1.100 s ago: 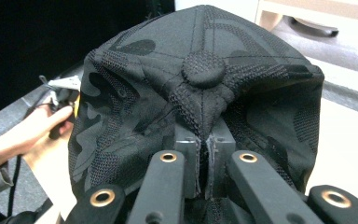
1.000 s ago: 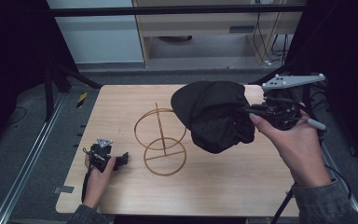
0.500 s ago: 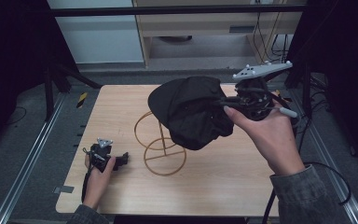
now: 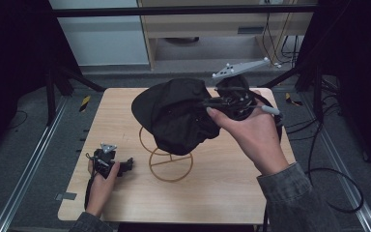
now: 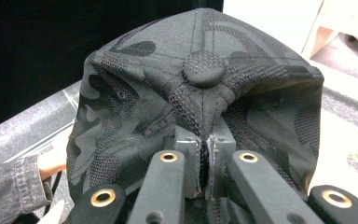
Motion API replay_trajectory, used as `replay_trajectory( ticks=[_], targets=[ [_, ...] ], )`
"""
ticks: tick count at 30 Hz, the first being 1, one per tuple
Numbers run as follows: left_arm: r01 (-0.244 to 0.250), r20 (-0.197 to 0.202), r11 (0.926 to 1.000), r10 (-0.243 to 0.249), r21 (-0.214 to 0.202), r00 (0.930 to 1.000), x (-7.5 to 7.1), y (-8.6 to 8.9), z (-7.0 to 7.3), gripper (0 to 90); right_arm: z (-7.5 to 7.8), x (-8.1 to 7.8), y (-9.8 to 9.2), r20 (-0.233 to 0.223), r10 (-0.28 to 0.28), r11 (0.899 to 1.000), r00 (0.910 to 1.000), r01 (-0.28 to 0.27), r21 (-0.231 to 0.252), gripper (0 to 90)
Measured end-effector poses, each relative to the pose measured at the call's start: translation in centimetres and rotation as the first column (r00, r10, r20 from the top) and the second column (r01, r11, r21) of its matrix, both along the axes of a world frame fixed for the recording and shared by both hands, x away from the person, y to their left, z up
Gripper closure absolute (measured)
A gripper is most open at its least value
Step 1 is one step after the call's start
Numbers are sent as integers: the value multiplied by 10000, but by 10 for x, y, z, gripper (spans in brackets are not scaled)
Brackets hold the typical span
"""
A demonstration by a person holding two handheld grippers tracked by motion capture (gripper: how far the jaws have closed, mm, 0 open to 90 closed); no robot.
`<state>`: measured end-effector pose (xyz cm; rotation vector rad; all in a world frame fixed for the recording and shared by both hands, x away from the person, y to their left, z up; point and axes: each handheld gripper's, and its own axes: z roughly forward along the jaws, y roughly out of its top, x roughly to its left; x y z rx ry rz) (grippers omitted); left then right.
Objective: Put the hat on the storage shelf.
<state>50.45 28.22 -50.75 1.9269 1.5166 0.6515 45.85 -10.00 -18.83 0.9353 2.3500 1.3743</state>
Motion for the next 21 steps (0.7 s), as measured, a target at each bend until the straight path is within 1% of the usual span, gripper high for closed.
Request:
replay_trajectory(
  ticks=[1,3,4,6,16,21],
  targets=[
    [-3,2,10000,3,-5,10000,0,0,0,0,0,0,0,0,0,10000,10000,0,0,864],
    [-1,1,10000,1,0,10000,0,0,0,0,-1,1,8,-42,129,9999,9999,-129,-49,863],
    [-1,1,10000,1,0,10000,0,0,0,0,-1,1,8,-42,129,9999,9999,-129,-49,863],
    [5,-1,10000,-5,1,10000,0,0,0,0,-3,1,14,-78,220,9997,9997,-220,-64,863],
    [20,0,10000,-20,5,10000,0,0,0,0,-8,3,24,-169,372,9990,9992,-376,-244,862],
    [2,2,10000,-2,36,10000,0,0,0,0,-16,5,30,-301,403,9983,9987,-415,-410,860]
  ],
)
